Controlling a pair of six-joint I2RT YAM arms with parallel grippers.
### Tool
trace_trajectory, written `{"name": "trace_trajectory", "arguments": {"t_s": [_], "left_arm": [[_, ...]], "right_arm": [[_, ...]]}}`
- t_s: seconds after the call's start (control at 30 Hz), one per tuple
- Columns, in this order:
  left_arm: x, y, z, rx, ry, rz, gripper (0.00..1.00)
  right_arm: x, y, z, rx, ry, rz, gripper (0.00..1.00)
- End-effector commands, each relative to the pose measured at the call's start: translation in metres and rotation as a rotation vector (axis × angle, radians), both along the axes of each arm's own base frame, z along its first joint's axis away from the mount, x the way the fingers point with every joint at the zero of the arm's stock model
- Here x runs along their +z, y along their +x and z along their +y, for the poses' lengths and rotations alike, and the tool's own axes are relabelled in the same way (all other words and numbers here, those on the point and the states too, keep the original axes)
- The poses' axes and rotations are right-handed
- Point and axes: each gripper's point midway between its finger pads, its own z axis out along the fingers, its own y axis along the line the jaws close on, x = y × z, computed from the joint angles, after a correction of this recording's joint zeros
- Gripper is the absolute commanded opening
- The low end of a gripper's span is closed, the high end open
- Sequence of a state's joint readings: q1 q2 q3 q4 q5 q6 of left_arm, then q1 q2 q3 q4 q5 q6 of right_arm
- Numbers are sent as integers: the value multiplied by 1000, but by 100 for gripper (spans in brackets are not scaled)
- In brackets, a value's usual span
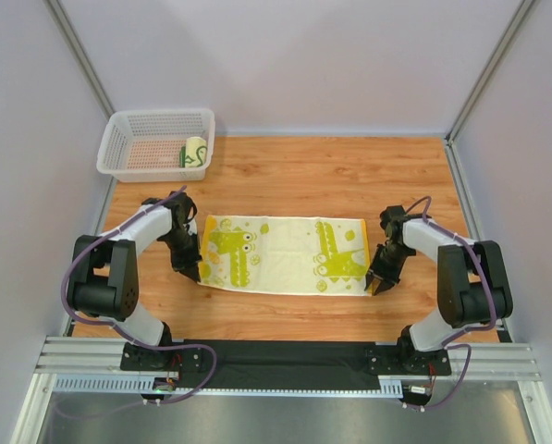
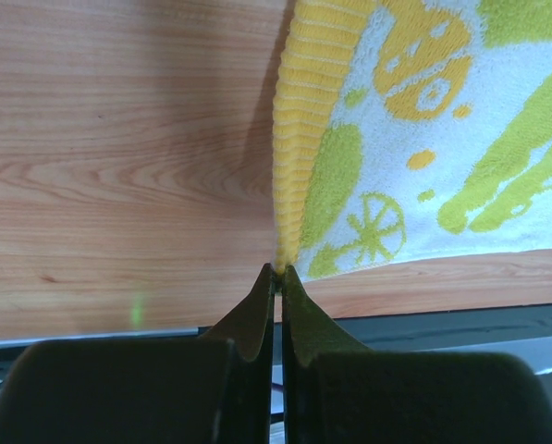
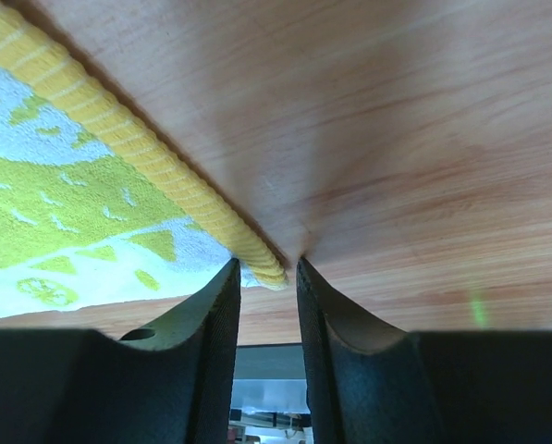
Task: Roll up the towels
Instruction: Fold the towel
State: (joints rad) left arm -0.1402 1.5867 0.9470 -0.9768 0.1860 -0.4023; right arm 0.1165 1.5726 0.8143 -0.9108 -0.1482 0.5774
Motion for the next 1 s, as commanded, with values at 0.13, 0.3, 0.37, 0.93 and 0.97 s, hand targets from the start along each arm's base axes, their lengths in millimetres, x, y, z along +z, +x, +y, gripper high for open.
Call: {"name": "trace_trajectory", "arguments": {"t_s": [0.13, 0.3, 0.37, 0.93, 0.97], "left_arm": [[7, 13, -3, 5, -20, -25, 0], [7, 15, -4, 8, -22, -26, 0], [7, 15, -5, 10, -28, -28, 0], [55, 15, -5, 15, -46, -101, 0], [59, 18, -3, 24, -36, -109, 0]], "right_arm": [[-9, -2, -1, 20, 4, 7, 31], [-12, -1, 1, 20, 23, 10, 20], [-13, -3, 5, 34, 49, 13, 8], [40, 13, 16, 73, 128, -30, 0], [48, 24, 16, 83, 126, -59, 0]]}}
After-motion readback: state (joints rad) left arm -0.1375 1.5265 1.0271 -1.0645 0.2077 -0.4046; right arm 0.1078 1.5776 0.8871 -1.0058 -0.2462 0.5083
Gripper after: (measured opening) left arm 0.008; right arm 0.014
